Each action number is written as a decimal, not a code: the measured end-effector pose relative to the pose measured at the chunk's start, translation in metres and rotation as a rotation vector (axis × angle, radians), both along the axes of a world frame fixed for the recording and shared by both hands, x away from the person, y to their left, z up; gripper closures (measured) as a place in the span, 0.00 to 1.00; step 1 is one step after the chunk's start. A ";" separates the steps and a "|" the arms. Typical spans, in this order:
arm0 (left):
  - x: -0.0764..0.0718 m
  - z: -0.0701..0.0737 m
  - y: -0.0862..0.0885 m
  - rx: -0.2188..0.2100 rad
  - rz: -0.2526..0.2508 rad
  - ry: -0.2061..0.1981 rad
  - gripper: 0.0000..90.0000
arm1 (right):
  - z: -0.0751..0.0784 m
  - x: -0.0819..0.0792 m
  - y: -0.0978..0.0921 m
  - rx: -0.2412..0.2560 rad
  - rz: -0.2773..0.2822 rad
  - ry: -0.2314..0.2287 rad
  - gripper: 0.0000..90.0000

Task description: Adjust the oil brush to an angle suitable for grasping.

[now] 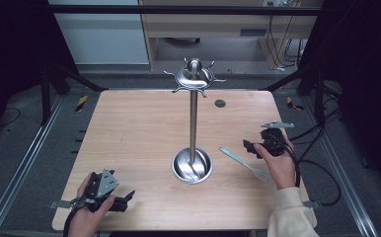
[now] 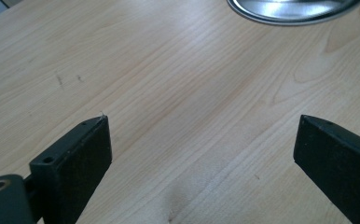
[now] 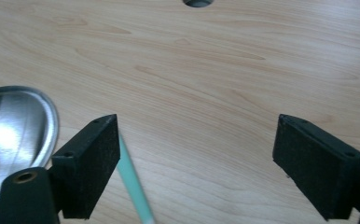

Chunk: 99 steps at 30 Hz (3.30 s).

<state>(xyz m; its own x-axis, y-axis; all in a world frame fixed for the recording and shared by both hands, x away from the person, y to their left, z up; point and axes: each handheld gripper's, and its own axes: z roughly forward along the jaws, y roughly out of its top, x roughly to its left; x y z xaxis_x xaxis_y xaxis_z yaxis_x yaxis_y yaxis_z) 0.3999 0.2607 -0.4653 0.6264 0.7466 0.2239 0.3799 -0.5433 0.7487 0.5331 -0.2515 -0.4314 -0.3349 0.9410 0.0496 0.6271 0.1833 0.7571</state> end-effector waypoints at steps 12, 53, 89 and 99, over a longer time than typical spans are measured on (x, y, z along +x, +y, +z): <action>-0.001 0.002 0.005 -0.036 0.043 -0.017 0.03 | -0.004 -0.001 0.044 -0.086 0.159 0.040 0.47; 0.000 0.001 0.004 -0.011 0.053 -0.017 0.04 | -0.042 0.005 0.080 -0.183 0.330 0.159 1.00; -0.001 0.002 0.004 -0.005 0.059 -0.031 0.03 | -0.050 0.020 0.057 -0.194 0.222 0.184 1.00; -0.001 0.002 0.004 -0.006 0.059 -0.032 0.03 | -0.029 0.015 0.049 -0.208 0.228 0.155 0.98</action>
<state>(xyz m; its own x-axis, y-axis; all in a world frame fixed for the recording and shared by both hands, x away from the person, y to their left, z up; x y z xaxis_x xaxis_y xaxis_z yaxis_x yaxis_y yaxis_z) 0.3993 0.2647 -0.4634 0.5738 0.7835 0.2388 0.3868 -0.5161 0.7642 0.5480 -0.2026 -0.4600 -0.5409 0.8383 -0.0687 0.6571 0.4721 0.5876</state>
